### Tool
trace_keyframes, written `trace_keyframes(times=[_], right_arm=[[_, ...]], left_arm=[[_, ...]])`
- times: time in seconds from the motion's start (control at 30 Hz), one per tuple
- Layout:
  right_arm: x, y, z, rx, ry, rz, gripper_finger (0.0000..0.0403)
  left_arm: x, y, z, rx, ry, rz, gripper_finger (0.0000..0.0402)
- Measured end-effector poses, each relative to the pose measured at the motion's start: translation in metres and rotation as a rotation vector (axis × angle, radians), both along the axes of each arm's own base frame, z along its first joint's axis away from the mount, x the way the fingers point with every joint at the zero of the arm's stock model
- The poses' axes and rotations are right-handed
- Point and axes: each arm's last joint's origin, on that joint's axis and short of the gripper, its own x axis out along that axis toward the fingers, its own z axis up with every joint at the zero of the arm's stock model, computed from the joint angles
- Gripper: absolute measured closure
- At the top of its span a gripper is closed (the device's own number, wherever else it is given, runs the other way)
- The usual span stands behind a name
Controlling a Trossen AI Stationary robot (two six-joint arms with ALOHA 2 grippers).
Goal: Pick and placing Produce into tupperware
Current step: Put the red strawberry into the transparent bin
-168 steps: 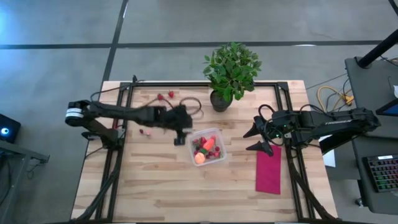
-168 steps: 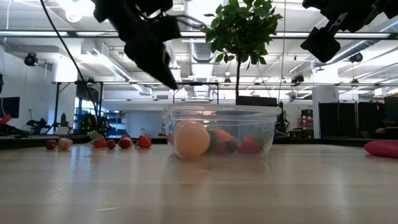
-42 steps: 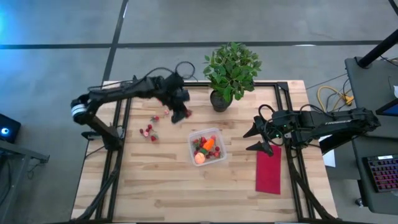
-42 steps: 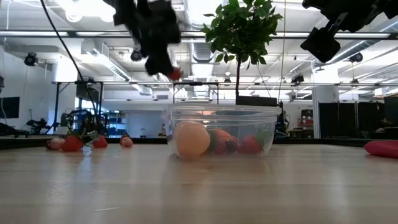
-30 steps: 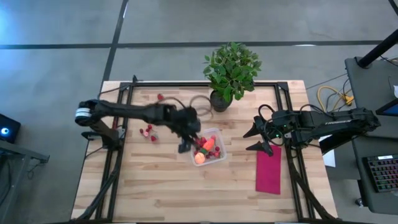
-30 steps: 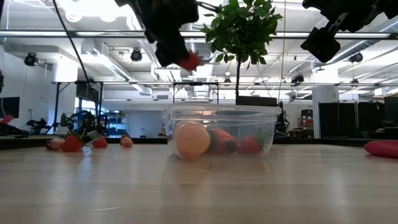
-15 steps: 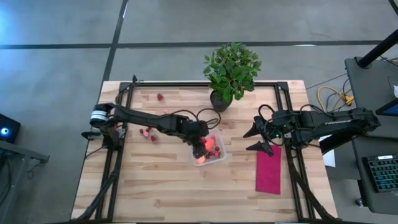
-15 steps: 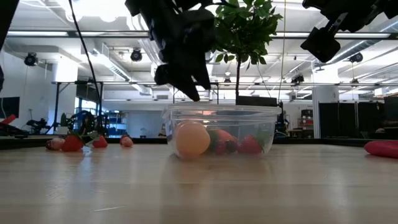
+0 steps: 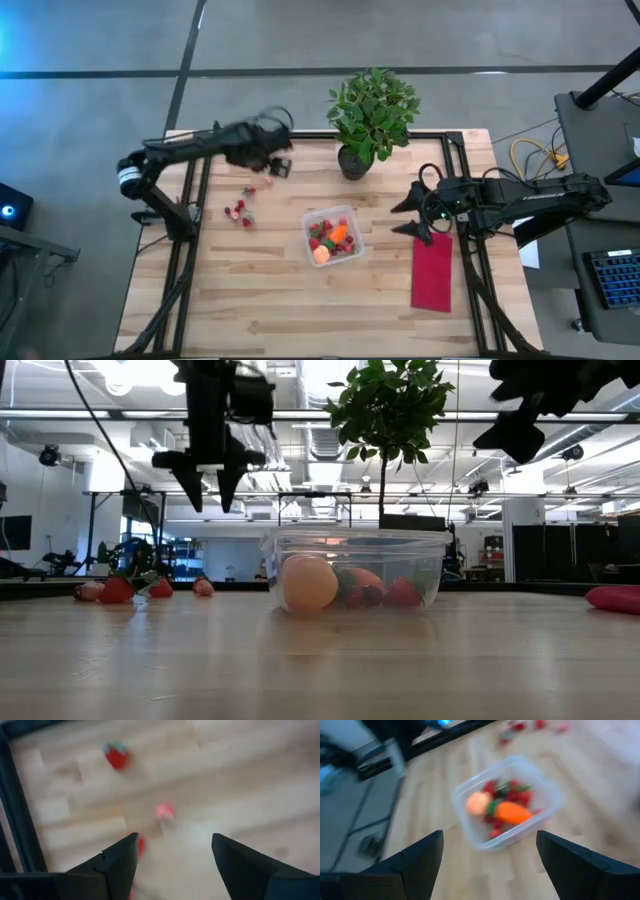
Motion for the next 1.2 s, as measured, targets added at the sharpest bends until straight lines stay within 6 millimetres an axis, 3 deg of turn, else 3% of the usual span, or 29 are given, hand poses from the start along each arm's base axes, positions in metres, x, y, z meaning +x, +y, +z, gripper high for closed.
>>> trace_keyframes(times=[0.23, 0.4, 0.63, 0.8, 0.97, 1.2], right_arm=[[0.000, -0.003, 0.000, -0.048, -0.003, -0.093, 0.0096], [0.000, -0.004, 0.000, -0.070, -0.003, -0.133, 0.0091], [0.000, -0.004, 0.000, -0.070, -0.003, -0.133, 0.0093], [0.000, -0.004, 0.000, -0.070, -0.003, -0.133, 0.0097], [0.000, -0.004, 0.000, -0.069, -0.003, -0.132, 0.0093], [0.000, -0.004, 0.000, -0.069, -0.003, -0.132, 0.0096]], left_arm=[[-0.023, 0.070, -0.010, 0.083, -0.033, 0.035, 0.0165], [-0.030, 0.104, -0.040, -0.033, -0.021, 0.033, 0.0165], [-0.018, 0.120, -0.084, -0.111, 0.102, -0.078, 0.0165], [-0.019, 0.127, -0.103, -0.146, 0.162, -0.089, 0.0165], [-0.027, 0.137, -0.111, -0.174, 0.171, -0.074, 0.0164], [-0.031, 0.142, -0.105, -0.178, 0.081, -0.068, 0.0165]])
